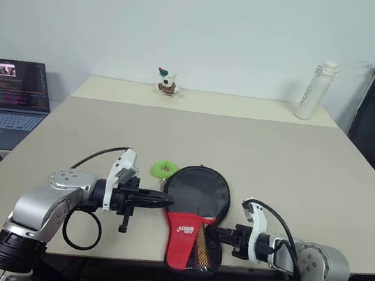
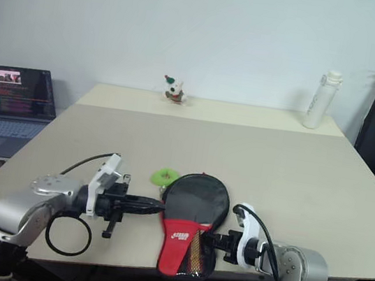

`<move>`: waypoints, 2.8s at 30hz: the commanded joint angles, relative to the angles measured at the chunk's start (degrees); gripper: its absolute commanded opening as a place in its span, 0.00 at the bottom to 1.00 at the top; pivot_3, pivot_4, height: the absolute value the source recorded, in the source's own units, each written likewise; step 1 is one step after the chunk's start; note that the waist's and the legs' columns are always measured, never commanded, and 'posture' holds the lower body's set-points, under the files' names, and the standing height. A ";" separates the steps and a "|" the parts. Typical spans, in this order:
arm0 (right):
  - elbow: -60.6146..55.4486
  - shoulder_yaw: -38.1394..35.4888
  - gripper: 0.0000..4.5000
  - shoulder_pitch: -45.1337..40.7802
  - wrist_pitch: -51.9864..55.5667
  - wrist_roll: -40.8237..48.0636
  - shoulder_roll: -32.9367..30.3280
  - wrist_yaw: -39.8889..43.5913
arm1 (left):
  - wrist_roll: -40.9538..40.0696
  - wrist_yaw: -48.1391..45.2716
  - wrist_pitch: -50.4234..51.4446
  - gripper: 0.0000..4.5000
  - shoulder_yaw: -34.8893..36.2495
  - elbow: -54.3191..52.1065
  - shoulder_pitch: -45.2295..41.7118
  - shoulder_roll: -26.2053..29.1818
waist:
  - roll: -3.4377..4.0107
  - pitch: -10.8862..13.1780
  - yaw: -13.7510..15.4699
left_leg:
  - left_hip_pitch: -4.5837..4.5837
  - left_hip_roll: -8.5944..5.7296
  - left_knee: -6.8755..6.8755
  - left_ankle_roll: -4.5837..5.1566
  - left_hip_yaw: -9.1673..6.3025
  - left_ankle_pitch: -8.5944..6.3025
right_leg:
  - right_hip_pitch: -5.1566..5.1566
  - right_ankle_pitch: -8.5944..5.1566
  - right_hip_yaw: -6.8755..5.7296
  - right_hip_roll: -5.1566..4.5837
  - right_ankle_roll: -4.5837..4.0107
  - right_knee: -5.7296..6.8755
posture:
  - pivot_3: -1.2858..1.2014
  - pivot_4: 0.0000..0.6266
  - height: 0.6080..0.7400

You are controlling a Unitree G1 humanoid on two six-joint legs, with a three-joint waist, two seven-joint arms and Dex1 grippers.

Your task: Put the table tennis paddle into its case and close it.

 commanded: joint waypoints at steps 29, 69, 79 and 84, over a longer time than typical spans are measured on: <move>10.18 18.84 0.99 -11.69 -30.84 -1.07 -7.19 2.77 | 9.31 24.07 -10.67 0.00 5.57 19.57 -9.15 -6.84 | -0.02 0.00 0.87 | -0.10 -0.06 -0.03 -0.01 -0.01 0.00 | -0.02 0.06 -0.06 0.09 -0.06 -0.18 | 0.52 0.24 1.00; 21.20 22.70 1.00 -12.62 -43.11 -9.59 -2.89 -0.41 | 25.99 25.51 -14.80 0.23 -0.19 62.02 -31.46 -19.68 | -0.09 -0.04 1.16 | -0.06 -0.16 0.13 -0.03 -0.08 -0.01 | 0.08 0.14 -0.14 0.02 0.04 -0.08 | 0.52 0.24 1.00; 27.60 31.55 1.00 -11.06 -49.12 -17.53 -5.47 3.46 | 29.33 42.49 -23.62 0.01 0.92 68.78 -38.54 -23.51 | -0.14 -0.07 1.19 | -0.02 -0.18 0.21 -0.03 -0.09 -0.01 | 0.13 0.16 -0.15 0.02 0.09 -0.04 | 0.52 0.24 1.00; 25.99 33.25 1.00 -8.86 -48.61 -18.66 -6.36 5.79 | 31.91 52.19 -30.04 0.01 0.67 77.42 -44.21 -26.76 | -0.19 -0.11 1.23 | -0.02 -0.18 0.21 -0.03 -0.08 -0.01 | 0.13 0.18 -0.16 0.03 0.13 -0.06 | 0.52 0.24 1.00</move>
